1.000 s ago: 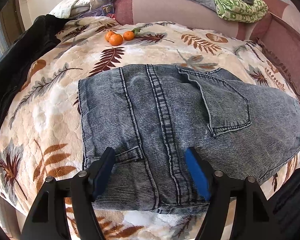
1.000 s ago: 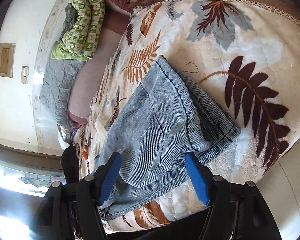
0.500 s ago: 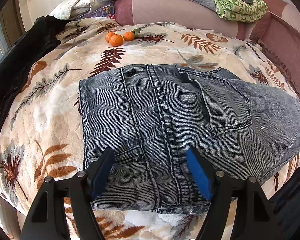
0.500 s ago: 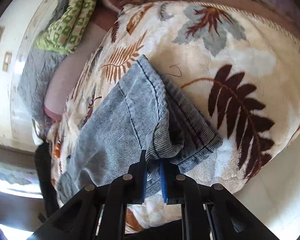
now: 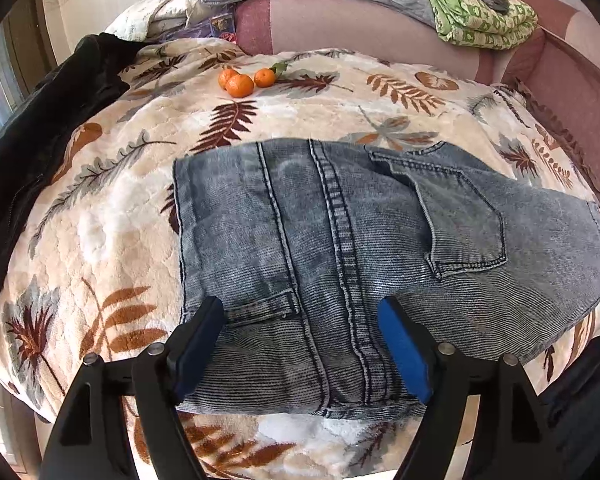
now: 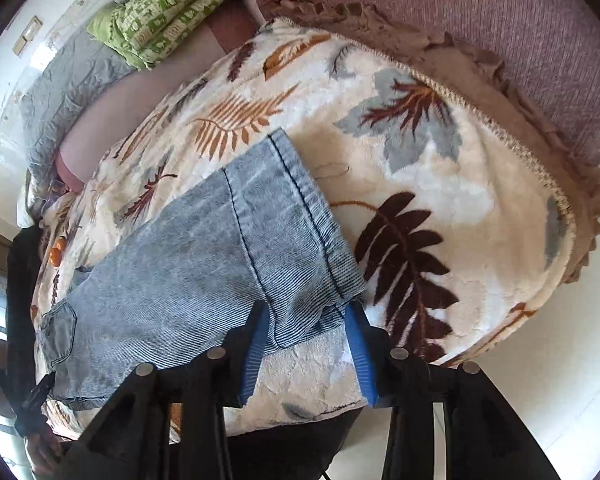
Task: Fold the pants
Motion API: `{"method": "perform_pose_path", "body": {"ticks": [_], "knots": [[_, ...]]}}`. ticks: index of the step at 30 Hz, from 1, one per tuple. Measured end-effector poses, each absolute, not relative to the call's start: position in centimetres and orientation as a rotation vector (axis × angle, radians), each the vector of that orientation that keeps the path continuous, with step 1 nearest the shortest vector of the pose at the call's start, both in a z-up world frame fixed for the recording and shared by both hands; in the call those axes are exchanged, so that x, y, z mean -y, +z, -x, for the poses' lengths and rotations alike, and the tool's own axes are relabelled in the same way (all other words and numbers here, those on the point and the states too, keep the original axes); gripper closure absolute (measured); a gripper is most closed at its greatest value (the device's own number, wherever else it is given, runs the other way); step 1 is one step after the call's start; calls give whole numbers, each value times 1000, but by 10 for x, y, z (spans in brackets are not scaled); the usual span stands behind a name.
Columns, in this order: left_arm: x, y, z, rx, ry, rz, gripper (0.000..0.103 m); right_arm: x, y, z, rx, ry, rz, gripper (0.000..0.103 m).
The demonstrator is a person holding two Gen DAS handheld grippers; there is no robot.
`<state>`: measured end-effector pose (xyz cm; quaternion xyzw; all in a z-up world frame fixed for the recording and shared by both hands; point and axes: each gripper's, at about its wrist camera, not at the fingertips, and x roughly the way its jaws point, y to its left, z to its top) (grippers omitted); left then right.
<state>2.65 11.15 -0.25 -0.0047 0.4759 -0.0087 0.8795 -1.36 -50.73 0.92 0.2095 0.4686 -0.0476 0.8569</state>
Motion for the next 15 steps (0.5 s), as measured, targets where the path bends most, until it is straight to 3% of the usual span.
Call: {"method": "perform_pose_path", "body": {"ticks": [3,5,6,7,9,11,15], "knots": [[-108,19,-19,-922,-35,21,23,498,38,22,-909,-55,-434,58],[-104,27,-18,-895,-55,27,23,477,46,14,-886,9,-410,44],[-101,25,-20,-904,-61,21,23,469,42,10,-891,35,-395,29],[-98,17,-24,-944,-50,2,22,464,33,3,-919,52,-388,23],[-95,-24,-38,-1159,3,-64,21,460,-10,-20,-1097,22,-385,23],[-95,-20,-34,-1146,-3,-88,21,460,-44,-28,-1269,-30,-390,23],[-94,31,-30,-986,-3,-60,21,427,11,-34,-1141,-14,-245,25]]}}
